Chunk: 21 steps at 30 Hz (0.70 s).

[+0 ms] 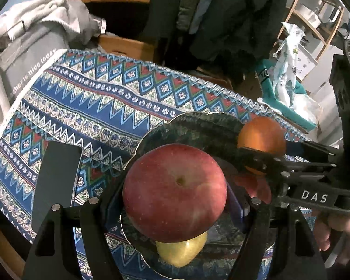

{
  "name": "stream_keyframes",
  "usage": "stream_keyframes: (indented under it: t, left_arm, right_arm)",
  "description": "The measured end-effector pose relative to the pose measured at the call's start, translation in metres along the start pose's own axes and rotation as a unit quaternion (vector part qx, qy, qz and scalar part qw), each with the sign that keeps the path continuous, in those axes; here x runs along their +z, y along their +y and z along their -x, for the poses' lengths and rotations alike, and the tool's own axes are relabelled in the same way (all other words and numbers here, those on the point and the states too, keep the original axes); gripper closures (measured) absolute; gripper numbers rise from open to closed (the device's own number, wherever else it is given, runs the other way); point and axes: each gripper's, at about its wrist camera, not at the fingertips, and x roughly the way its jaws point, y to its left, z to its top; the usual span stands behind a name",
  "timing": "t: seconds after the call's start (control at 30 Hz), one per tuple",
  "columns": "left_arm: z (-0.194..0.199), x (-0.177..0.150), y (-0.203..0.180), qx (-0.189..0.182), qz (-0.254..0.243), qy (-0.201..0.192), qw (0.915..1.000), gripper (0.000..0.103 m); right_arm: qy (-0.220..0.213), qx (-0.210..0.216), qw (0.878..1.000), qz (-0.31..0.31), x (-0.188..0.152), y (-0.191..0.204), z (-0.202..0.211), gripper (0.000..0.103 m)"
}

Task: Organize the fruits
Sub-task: 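Lower the apple and grapefruit into the glass bowl and open both tools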

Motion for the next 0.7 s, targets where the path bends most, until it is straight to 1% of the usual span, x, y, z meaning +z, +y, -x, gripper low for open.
stream_keyframes:
  t: [0.37,0.7]
  left_arm:
    - [-0.027,-0.003,0.009,0.002,0.012,0.036,0.9993,0.026]
    - [-0.028,-0.003,0.013,0.003,0.032,0.037,0.9988,0.026]
  right_arm:
    - [0.025,0.002,0.999,-0.02,-0.001,-0.005,-0.026,0.033]
    - [0.032,0.009,0.999,-0.035,-0.001,-0.01,-0.029,0.032]
